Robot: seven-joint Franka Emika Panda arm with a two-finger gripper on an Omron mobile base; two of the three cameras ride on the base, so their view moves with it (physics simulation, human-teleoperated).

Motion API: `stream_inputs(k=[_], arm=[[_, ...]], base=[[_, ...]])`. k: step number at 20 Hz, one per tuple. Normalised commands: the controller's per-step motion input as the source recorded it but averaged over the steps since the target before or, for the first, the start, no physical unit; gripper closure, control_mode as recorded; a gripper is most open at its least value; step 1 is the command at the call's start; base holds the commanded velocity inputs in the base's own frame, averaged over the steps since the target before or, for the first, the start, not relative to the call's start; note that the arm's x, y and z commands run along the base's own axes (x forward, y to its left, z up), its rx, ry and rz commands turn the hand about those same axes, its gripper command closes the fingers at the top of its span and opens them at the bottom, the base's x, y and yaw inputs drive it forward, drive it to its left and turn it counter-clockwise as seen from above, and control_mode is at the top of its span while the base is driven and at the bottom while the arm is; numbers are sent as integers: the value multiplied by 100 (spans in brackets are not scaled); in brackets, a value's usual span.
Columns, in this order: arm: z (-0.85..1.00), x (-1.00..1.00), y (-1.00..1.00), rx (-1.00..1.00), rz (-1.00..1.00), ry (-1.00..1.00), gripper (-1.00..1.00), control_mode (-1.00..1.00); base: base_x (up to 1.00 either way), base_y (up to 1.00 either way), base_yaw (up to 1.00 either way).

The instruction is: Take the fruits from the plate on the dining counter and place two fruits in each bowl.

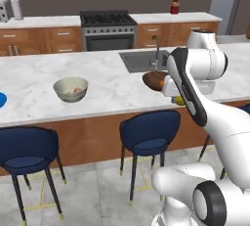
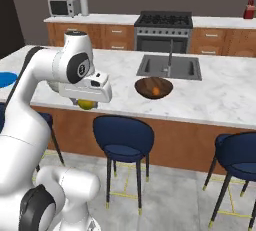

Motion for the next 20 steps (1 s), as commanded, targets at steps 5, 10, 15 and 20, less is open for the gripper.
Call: stream_inputs(k=[5, 10, 15, 20], arm=[[0, 0, 0, 0, 0, 0, 100, 100], [0, 0, 0, 0, 0, 0, 100, 100], [0, 0, 0, 0, 0, 0, 100, 100], [0, 0, 0, 0, 0, 0, 100, 100]], base=[[4, -98, -3], [19, -56, -2], [44, -13, -7], [56, 5, -1]])
